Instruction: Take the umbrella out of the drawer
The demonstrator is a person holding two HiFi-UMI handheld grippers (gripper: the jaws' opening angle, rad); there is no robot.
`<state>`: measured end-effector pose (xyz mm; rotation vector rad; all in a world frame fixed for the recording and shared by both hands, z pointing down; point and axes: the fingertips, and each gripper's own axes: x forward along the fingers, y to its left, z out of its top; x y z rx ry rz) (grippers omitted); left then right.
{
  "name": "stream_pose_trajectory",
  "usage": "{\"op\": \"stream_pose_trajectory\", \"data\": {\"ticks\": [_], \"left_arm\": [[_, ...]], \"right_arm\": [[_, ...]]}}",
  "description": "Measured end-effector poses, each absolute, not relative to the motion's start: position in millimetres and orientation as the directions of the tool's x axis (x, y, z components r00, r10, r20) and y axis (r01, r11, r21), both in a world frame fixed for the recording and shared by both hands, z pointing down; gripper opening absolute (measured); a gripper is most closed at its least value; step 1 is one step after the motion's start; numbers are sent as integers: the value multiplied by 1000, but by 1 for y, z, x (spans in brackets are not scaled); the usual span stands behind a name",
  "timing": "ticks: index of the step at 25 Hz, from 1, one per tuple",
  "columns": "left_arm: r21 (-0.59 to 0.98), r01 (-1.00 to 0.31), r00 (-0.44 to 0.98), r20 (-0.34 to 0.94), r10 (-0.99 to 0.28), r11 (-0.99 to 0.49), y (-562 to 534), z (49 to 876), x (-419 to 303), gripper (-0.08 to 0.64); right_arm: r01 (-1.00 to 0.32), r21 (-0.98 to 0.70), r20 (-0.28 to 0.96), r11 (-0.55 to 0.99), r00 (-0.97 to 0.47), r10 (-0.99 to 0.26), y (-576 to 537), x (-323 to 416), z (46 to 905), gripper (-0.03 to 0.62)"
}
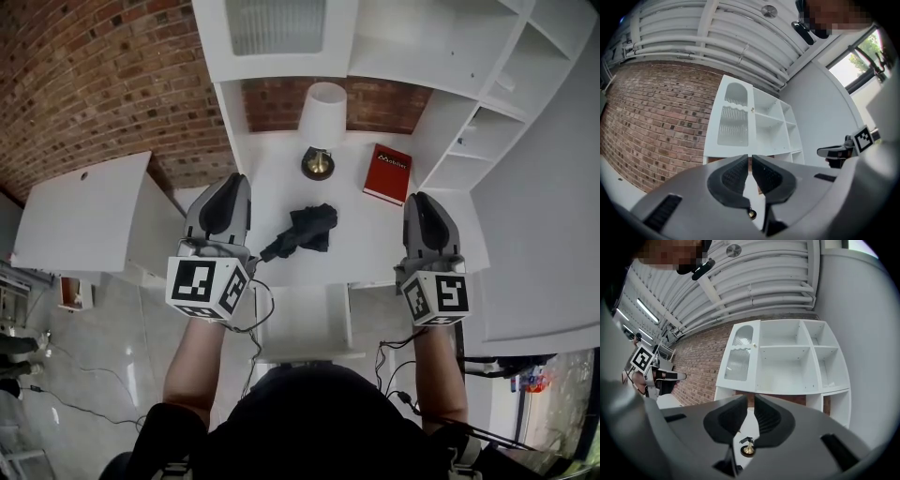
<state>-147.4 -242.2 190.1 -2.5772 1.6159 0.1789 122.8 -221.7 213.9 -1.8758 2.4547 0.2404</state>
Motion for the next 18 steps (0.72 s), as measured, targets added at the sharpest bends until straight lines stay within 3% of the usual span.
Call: {"op": "stream_pose_trajectory", "data": {"ticks": [18], "left_arm": [[21,-934,353,-90,-931,-356,-259,212,-166,28]], "right_arm": [[-954,103,-106,282,-292,-951,-243,115,223,31]]}}
